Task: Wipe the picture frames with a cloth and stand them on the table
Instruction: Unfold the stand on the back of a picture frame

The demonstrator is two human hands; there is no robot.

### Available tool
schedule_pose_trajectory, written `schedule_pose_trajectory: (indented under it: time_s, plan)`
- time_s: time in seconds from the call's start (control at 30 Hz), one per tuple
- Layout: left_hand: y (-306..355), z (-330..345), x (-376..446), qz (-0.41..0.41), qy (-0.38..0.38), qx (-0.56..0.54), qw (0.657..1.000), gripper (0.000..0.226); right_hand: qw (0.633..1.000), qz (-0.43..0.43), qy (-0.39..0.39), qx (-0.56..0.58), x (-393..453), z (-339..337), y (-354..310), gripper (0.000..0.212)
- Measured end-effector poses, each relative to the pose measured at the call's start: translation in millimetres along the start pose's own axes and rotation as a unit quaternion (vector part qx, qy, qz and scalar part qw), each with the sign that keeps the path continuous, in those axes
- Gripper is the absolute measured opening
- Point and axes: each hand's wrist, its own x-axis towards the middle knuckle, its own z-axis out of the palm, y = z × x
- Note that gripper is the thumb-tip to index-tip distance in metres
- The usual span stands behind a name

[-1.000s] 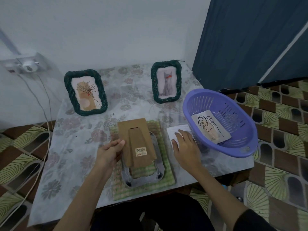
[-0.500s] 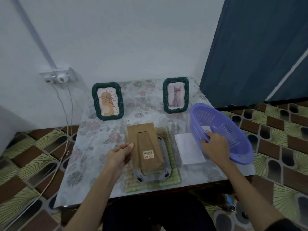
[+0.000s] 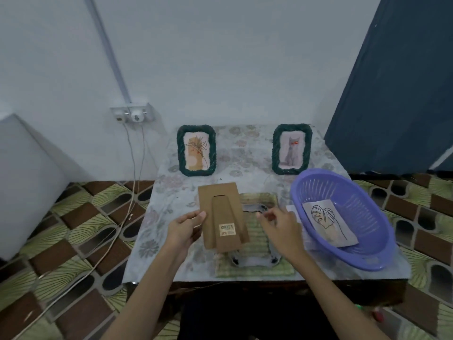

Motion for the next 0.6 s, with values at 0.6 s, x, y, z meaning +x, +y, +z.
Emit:
schedule_pose_trajectory:
  time_s: [0.6]
  plan:
    - [19, -157, 10, 0.052, 0.161, -0.04, 0.985, 0.009, 0.927, 0.222, -0.073, 0.294, 34, 121, -87, 0.012]
